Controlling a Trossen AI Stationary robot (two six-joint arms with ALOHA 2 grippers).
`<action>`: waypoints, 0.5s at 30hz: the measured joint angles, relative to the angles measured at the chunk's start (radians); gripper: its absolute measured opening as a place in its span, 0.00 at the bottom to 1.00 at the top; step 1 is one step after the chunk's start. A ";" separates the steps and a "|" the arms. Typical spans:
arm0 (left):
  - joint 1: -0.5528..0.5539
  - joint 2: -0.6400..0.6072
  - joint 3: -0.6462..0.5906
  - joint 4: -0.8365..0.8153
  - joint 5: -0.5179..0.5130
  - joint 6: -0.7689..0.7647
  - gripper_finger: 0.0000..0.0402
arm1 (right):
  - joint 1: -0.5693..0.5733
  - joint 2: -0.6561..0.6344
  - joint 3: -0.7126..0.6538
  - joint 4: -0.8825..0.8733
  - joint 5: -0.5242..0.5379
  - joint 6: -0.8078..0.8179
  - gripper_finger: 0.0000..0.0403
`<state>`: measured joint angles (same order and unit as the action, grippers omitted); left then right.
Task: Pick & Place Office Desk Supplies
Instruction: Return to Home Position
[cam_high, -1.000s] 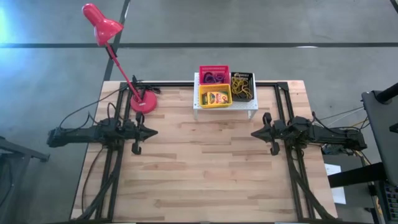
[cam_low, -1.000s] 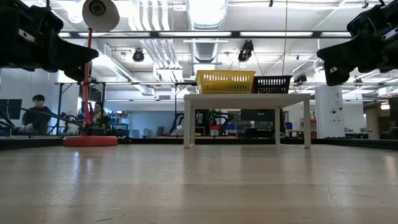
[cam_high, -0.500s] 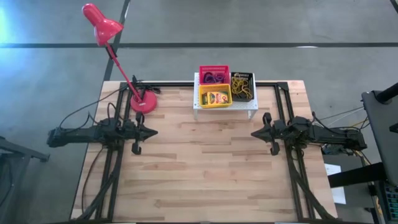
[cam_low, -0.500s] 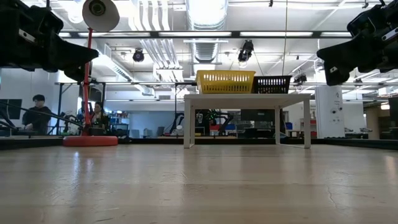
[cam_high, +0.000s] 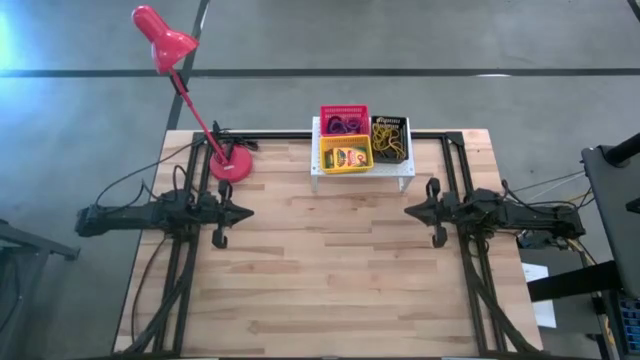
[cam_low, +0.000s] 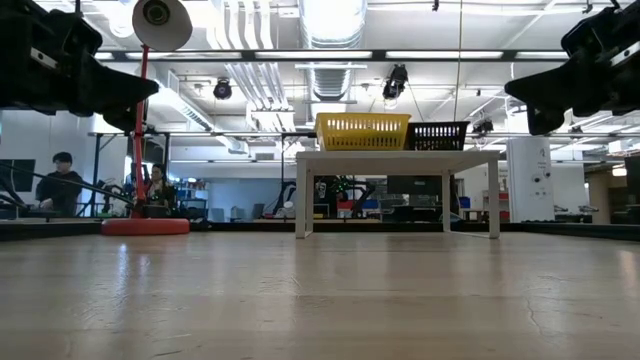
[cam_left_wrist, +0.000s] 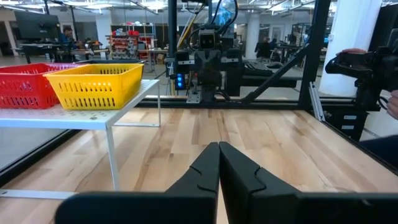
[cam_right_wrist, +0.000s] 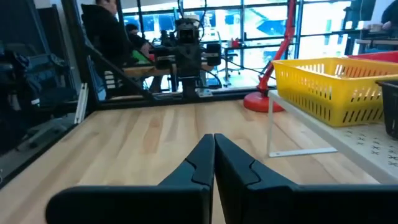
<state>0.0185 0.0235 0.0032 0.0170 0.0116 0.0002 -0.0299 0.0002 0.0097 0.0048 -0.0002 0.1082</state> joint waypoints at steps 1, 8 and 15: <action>0.000 0.000 0.000 0.000 0.000 0.000 0.04 | 0.000 0.000 0.000 0.000 0.000 -0.004 0.02; 0.000 0.000 0.000 0.000 0.000 -0.001 0.04 | 0.000 0.002 0.000 0.005 0.000 -0.010 0.02; 0.000 0.000 0.000 0.000 0.000 -0.003 0.04 | 0.000 0.023 0.000 0.005 0.001 -0.011 0.02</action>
<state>0.0185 0.0235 0.0032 0.0174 0.0116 -0.0029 -0.0303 0.0227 0.0093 0.0098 0.0006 0.0975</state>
